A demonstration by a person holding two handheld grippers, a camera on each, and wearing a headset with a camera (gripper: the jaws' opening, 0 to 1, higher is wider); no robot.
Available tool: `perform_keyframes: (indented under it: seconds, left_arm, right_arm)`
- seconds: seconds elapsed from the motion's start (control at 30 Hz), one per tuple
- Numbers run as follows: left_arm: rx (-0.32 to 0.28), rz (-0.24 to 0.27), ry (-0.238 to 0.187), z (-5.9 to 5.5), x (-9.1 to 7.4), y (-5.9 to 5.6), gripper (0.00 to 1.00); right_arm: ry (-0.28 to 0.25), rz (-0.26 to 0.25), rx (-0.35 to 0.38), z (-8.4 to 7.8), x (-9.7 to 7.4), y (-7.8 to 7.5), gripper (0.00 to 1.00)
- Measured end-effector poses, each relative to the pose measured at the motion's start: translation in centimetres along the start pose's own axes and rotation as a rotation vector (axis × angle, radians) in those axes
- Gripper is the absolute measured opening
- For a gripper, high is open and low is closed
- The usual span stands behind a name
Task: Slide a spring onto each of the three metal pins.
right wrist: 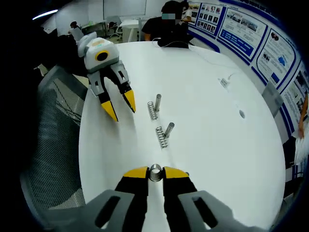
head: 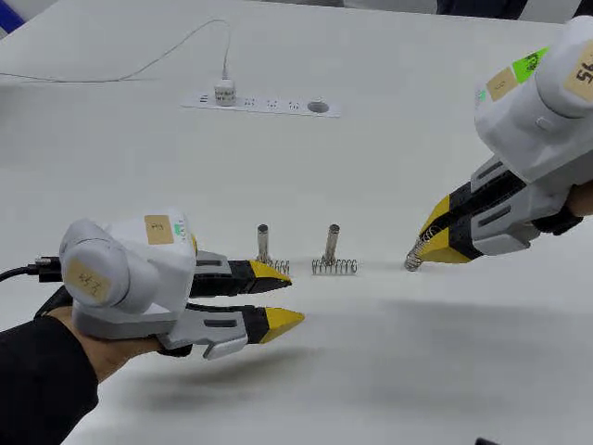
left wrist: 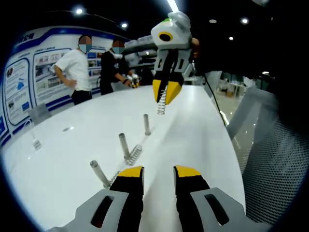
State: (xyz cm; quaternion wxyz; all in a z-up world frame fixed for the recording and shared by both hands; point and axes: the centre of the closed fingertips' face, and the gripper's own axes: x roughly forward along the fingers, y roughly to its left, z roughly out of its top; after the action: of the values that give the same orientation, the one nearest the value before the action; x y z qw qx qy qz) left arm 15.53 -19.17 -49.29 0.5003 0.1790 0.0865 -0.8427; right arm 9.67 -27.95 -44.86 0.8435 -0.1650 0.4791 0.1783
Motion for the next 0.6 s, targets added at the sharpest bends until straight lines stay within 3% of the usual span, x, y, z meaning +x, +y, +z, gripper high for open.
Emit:
perform_keyframes:
  seconds: [0.6]
  left_arm:
    - [-0.076, 0.060, -0.019, -0.9, -2.4, 0.6, 0.43]
  right_arm:
    - [0.044, -0.052, 0.012, -0.9, -0.9, -3.0, 0.12]
